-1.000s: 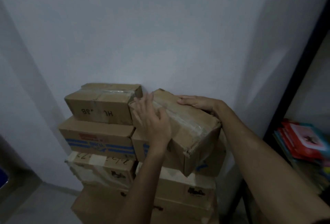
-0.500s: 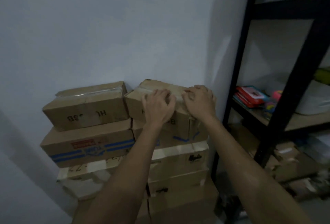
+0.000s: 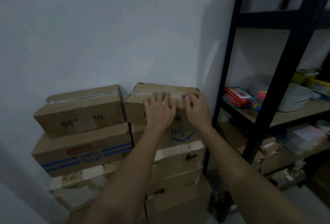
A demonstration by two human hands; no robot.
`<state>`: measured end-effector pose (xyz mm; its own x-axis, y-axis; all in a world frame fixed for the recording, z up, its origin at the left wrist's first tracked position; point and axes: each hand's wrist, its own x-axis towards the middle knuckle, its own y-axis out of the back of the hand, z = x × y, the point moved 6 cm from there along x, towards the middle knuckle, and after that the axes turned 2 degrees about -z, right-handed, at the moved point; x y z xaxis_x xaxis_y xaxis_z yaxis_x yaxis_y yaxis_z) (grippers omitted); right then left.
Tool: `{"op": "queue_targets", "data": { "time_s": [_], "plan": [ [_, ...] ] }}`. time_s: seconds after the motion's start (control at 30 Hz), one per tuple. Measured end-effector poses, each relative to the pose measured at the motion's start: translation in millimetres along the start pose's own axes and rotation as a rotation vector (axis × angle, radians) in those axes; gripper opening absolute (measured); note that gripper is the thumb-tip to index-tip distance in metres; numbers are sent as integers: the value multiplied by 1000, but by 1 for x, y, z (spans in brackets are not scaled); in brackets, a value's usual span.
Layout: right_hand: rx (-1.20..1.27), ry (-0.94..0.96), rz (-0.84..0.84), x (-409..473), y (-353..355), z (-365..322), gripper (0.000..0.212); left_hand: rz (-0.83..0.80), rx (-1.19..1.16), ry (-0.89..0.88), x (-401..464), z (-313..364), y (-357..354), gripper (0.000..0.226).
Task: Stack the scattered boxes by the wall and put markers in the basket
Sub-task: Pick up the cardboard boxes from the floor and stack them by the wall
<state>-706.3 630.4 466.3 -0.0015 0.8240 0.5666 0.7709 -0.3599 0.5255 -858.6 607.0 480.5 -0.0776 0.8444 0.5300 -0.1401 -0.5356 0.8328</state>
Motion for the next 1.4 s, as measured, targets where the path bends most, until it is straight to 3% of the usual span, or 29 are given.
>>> {"op": "queue_targets", "data": {
  "time_s": [0.53, 0.83, 1.0, 1.17, 1.4],
  "plan": [
    [107, 80, -198, 112, -65, 48, 40, 237, 146, 135, 57, -24, -31, 50],
    [134, 111, -85, 122, -80, 57, 46, 306, 176, 156, 69, -32, -42, 48],
    [72, 87, -177, 124, -79, 53, 43, 251, 183, 160, 69, -29, -38, 52],
    [8, 74, -417, 127, -65, 44, 43, -3, -4, 153, 72, -33, -27, 50],
    [-82, 97, -391, 89, -15, 36, 44, 19, -86, 63, 26, 20, 3, 38]
  ]
}}
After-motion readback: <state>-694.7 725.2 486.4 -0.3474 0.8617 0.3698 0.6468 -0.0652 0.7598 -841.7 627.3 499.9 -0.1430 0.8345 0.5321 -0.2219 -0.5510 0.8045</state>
